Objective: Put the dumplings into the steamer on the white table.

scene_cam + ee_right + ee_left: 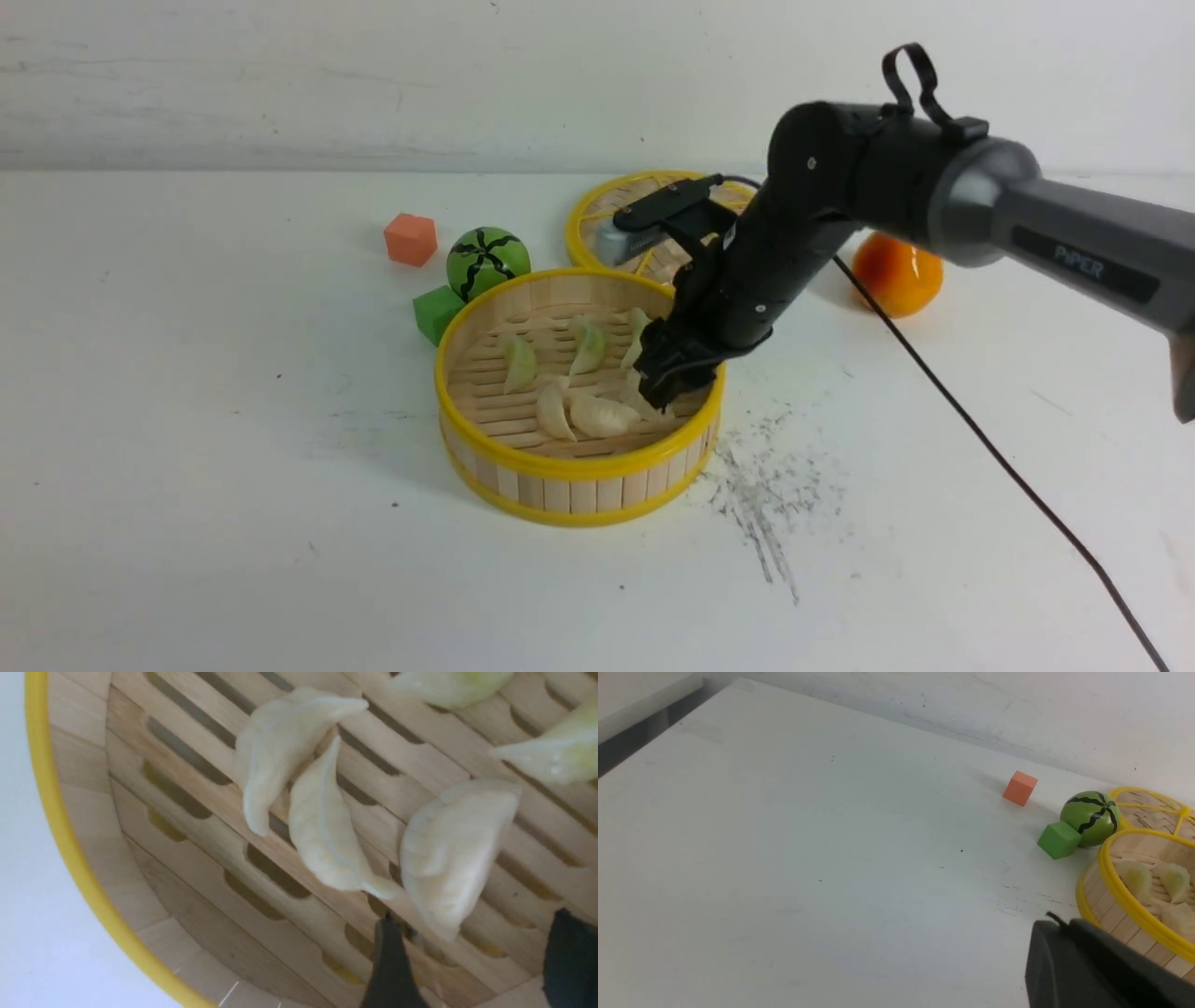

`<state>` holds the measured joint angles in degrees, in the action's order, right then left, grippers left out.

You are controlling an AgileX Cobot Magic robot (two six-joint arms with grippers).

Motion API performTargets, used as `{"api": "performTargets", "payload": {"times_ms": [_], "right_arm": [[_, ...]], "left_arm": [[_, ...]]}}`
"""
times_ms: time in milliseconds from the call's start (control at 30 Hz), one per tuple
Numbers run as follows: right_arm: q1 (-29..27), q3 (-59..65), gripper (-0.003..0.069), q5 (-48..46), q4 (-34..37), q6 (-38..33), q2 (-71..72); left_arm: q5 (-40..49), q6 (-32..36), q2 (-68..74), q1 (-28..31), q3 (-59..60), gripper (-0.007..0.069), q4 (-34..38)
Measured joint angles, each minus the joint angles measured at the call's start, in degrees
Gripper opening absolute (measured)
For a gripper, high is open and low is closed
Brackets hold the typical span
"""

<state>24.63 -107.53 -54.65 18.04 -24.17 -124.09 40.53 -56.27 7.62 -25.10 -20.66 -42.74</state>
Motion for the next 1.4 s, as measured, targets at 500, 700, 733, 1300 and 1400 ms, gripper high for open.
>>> {"api": "performTargets", "payload": {"times_ms": [500, 700, 733, 1300, 1400], "right_arm": [[5.9, -5.6, 0.0299, 3.0, -6.0, 3.8, -4.7], [5.8, -5.6, 0.0294, 2.9, -4.8, 5.5, -5.2], [5.8, -5.6, 0.0288, 2.9, -3.9, 5.6, -5.4], [5.8, -5.6, 0.0374, 0.2, -2.6, 13.4, -5.0], [5.8, -5.6, 0.0426, -0.1, -2.8, 13.4, -1.8]], "left_arm": [[0.0, 0.0, 0.0, 0.0, 0.0, 0.0024, -0.1], [0.0, 0.0, 0.0, 0.0, 0.0, 0.0030, -0.2], [0.0, 0.0, 0.0, 0.0, 0.0, 0.0030, -0.2], [0.0, 0.0, 0.0, 0.0, 0.0, 0.0036, -0.2], [0.0, 0.0, 0.0, 0.0, 0.0, 0.0036, -0.2]]}}
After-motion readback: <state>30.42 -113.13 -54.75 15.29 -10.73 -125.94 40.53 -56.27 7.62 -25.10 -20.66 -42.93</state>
